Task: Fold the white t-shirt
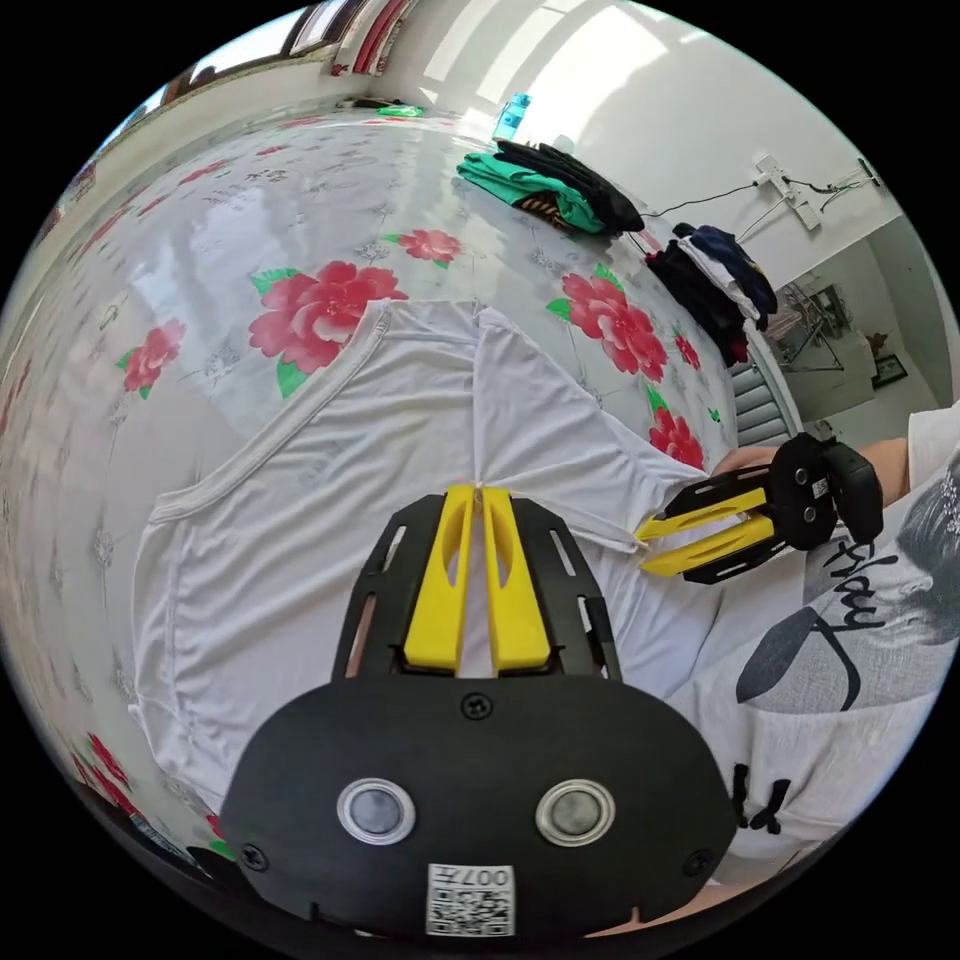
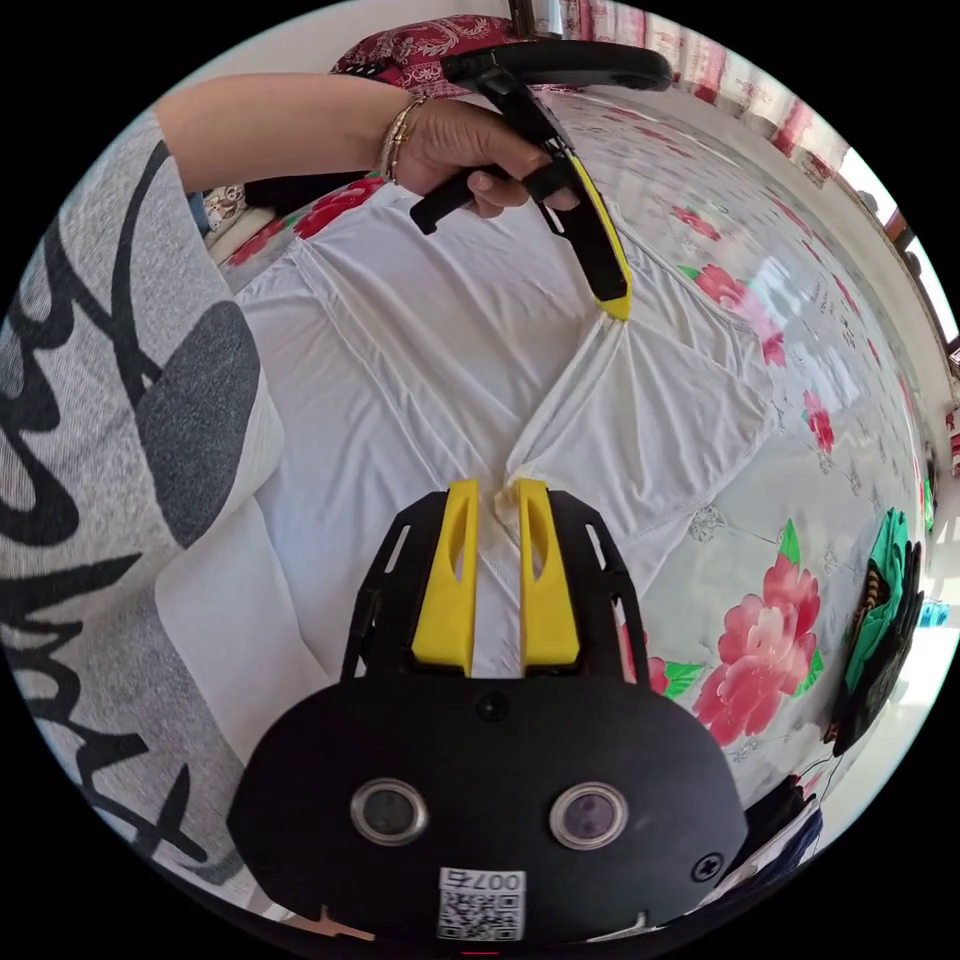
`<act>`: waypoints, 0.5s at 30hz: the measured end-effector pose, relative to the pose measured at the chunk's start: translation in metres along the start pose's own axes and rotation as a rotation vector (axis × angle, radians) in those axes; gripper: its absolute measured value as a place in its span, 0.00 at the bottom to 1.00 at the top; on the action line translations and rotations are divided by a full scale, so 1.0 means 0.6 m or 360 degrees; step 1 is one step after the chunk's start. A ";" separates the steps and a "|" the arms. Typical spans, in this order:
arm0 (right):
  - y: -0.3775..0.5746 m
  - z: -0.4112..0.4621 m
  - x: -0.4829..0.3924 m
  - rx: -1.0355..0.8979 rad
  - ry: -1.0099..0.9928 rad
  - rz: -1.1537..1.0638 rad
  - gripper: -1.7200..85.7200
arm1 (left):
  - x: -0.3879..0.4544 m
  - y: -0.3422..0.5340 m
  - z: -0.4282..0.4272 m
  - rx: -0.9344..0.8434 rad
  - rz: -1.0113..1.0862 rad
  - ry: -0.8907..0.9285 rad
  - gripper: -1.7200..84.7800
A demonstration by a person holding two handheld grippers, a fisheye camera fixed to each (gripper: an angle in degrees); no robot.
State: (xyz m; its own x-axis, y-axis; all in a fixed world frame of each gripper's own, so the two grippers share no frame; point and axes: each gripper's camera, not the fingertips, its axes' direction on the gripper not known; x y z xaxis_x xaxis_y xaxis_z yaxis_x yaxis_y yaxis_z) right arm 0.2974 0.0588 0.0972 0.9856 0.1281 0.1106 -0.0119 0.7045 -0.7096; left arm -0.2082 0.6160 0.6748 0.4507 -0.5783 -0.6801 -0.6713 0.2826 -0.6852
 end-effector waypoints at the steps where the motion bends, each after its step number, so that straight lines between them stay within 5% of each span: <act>1: -0.005 0.000 0.000 0.0007 0.0000 -0.0001 0.08 | -0.003 0.009 -0.003 0.0002 -0.0011 -0.0006 0.02; 8: -0.037 -0.001 0.008 -0.0005 -0.0035 -0.0018 0.09 | -0.048 0.099 -0.027 0.0052 -0.0303 0.0093 0.09; 15: -0.045 -0.039 0.038 0.0094 -0.0119 0.0154 0.08 | -0.017 0.096 -0.049 0.0108 -0.0255 0.0068 0.10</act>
State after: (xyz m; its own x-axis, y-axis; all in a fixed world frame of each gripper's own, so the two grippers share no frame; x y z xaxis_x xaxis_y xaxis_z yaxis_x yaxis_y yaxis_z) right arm 0.3243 0.0265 0.1028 0.9639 0.2479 0.0969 -0.1185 0.7259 -0.6775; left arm -0.2688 0.6158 0.6501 0.5223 -0.6519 -0.5498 -0.5507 0.2344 -0.8011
